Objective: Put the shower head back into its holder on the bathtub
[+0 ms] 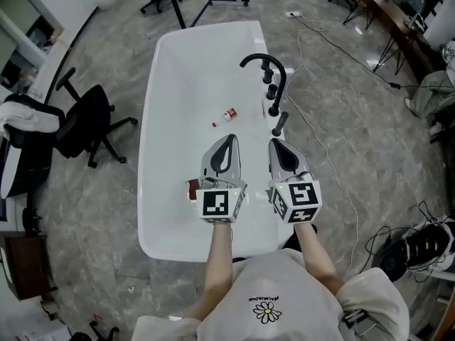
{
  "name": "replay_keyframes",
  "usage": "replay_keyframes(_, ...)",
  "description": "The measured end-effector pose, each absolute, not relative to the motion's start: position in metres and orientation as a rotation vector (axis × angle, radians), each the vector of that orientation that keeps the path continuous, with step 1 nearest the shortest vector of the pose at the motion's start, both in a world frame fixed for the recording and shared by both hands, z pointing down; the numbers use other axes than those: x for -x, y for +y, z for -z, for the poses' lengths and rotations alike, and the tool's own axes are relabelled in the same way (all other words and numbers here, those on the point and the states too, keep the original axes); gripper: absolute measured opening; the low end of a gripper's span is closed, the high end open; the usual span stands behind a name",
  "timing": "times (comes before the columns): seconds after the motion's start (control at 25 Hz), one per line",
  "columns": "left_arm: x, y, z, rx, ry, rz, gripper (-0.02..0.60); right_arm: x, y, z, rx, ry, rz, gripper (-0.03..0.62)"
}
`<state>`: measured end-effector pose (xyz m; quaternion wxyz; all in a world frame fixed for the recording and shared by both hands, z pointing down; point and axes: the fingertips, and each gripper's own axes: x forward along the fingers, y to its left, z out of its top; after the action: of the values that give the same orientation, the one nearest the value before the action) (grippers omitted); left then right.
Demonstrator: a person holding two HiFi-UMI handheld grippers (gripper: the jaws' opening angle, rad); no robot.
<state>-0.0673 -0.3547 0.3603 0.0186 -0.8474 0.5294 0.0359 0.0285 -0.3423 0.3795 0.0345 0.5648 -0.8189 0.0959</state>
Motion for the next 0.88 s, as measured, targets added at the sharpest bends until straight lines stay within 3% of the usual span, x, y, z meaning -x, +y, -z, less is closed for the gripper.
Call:
replay_keyframes(0.28, 0.109, -0.336, -0.335, 2.553, 1.674, -0.183, -0.002, 0.012, -0.312, -0.358, -1.691, -2.490, -0.120, 0.007)
replay_keyframes(0.88, 0.061, -0.312, -0.327, 2.594, 1.529, -0.216, -0.002, 0.008, -0.291, -0.356, -1.688, -2.533, -0.156, 0.006)
